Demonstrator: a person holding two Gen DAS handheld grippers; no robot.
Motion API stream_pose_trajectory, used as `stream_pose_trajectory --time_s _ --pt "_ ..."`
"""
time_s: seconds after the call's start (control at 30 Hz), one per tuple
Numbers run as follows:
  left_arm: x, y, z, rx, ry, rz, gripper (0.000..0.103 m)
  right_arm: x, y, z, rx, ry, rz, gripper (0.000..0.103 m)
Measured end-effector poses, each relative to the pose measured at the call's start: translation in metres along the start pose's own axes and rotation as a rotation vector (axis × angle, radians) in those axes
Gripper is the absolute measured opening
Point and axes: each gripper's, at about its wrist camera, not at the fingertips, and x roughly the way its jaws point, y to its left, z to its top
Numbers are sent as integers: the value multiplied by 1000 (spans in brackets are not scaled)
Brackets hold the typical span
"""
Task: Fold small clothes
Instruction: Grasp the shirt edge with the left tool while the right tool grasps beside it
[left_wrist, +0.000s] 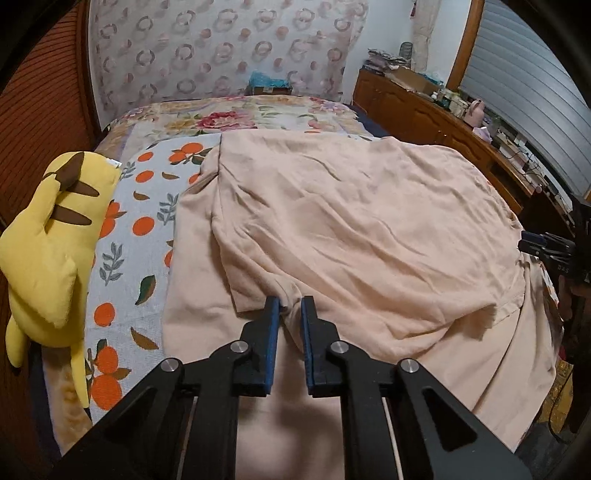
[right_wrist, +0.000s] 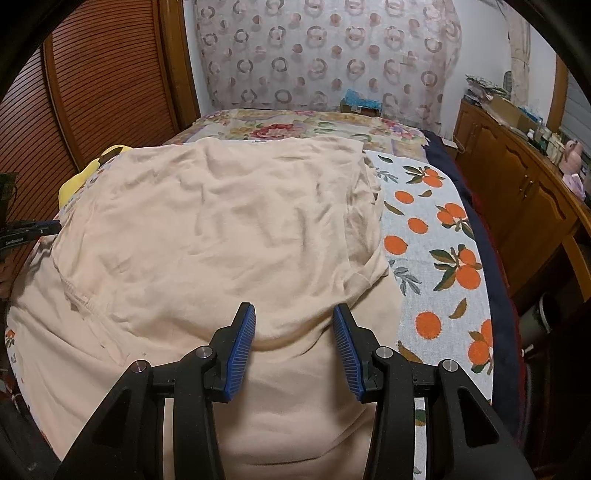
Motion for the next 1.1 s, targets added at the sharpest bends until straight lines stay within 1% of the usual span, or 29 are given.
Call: stream_pose_trajectory --time_s 0.2,0.3,0.5,0.67,0.77,0.93,0.97,1.0,1.03,1.07,1.1 --pt "4 6 2 -26 6 34 13 5 -4 3 9 7 11 45" --pt "5 8 1 -27 7 25 13 9 -7 7 22 15 20 45" --pt "9 12 3 -47 16 18 13 18 -14 13 51 36 -31 45" --pt "9 11 3 -46 22 21 14 14 -20 8 71 37 -38 45" --pt "9 11 2 -50 19 19 14 14 -21 4 67 62 -60 45" --pt "10 10 3 -42 17 25 14 10 -21 6 80 57 -47 45" --pt "10 9 3 -34 13 28 14 10 -20 7 74 47 -39 39" --pt "9 7 3 -24 6 28 12 10 -18 8 64 36 -30 28" --pt "8 6 2 -21 -2 27 7 12 -18 10 51 30 -29 22" --pt "7 5 2 -18 -10 31 5 13 -17 11 36 24 -28 10" --pt "3 4 2 -19 -28 32 4 13 -14 11 19 13 -24 5"
